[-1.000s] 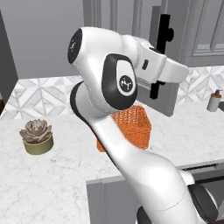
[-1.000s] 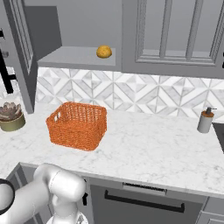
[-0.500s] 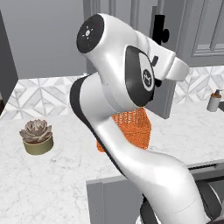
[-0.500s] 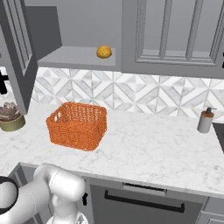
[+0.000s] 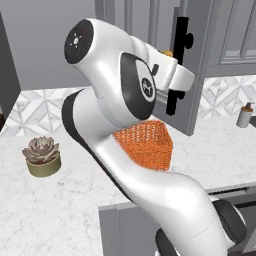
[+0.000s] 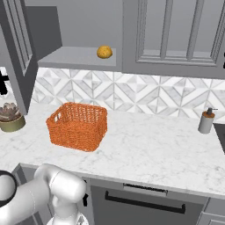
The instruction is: Open the cabinet, pick up the bread from the cabinet and place it in the basket. Then move the basket to the dining counter.
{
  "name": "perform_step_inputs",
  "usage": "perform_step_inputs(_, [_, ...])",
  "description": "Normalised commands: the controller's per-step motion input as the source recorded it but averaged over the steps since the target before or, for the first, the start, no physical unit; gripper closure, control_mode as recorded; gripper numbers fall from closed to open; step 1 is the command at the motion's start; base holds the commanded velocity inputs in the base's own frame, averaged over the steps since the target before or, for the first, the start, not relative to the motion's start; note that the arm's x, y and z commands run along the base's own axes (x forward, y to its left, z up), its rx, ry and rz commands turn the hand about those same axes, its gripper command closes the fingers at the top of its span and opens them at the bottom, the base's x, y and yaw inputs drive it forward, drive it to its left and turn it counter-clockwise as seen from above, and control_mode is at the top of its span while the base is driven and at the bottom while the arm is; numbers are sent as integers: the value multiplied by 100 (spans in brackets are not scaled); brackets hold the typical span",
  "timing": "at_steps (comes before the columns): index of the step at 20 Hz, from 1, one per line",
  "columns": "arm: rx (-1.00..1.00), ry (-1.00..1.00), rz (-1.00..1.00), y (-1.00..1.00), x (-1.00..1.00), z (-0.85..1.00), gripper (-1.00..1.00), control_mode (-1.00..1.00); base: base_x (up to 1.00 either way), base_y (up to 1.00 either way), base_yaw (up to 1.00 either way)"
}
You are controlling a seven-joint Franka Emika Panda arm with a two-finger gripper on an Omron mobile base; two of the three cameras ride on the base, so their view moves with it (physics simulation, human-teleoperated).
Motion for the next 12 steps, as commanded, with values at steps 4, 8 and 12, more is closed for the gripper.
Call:
perform_step_inputs(4, [6, -7, 12, -24, -72, 0, -100, -100, 0, 0, 0])
perform_step_inputs(8, [12, -15, 36, -67, -100, -17, -100, -100, 0, 0, 0])
perform_step_inputs(12, [17, -23, 47, -96, -98, -25, -100, -100, 0, 0, 0])
